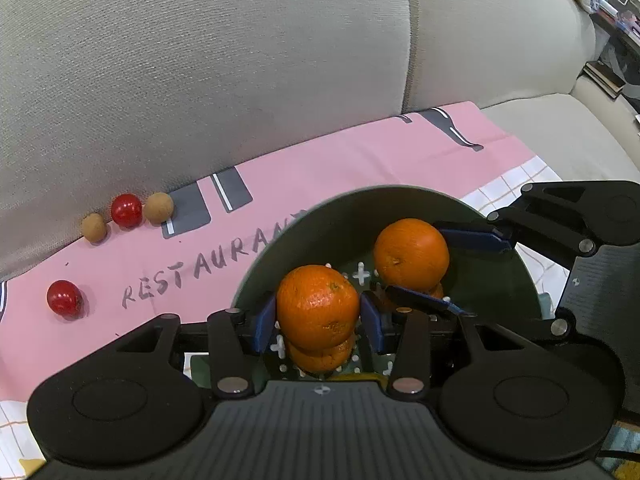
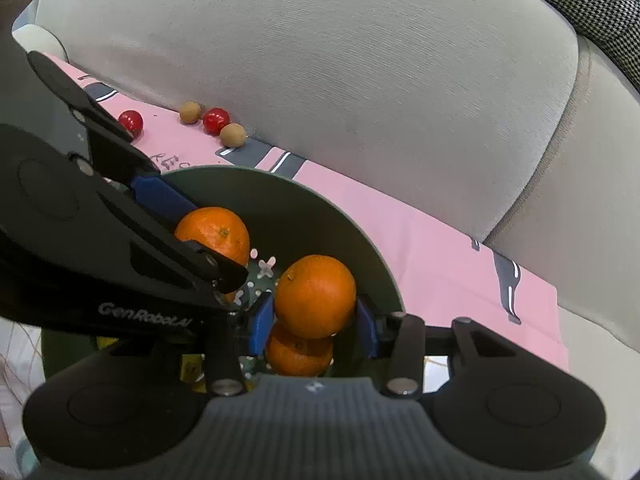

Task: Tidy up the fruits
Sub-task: 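Open both tools to release the mandarins into the colander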

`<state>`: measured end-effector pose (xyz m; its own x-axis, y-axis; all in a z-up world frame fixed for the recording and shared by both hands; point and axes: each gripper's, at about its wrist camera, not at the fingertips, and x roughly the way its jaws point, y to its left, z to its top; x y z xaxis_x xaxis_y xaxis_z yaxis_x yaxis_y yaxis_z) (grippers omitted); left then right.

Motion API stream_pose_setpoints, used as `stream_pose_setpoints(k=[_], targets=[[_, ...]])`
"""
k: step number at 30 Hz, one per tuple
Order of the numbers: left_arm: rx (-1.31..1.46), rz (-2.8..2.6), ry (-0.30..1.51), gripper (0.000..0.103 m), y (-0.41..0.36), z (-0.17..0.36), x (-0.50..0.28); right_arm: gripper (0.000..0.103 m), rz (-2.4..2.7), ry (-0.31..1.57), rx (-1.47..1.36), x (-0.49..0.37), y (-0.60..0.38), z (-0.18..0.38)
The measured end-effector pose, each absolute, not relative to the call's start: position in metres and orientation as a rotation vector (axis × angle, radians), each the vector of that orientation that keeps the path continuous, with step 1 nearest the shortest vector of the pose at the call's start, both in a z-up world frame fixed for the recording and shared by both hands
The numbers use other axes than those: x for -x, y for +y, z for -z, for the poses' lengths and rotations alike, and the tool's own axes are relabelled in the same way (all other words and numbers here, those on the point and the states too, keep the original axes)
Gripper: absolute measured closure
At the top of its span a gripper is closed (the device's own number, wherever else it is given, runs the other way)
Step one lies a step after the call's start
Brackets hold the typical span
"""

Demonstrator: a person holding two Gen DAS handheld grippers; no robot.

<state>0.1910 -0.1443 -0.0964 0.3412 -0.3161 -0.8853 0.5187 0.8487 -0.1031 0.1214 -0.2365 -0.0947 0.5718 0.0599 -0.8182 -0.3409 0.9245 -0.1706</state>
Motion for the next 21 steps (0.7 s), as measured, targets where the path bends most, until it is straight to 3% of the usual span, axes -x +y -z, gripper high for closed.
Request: stream_pose_setpoints(k=[12, 21], targets=[[-0.142, 0.559, 1.114, 0.05, -0.14, 0.099, -0.193, 0.061, -0.255, 0.953, 0.361, -0.126, -0.232, 0.094], [-0.145, 0.557, 1.122, 0.043, -0.135, 0.096, -0.185, 0.06, -0.269, 0.98, 0.369, -0.124, -0.225, 0.092]])
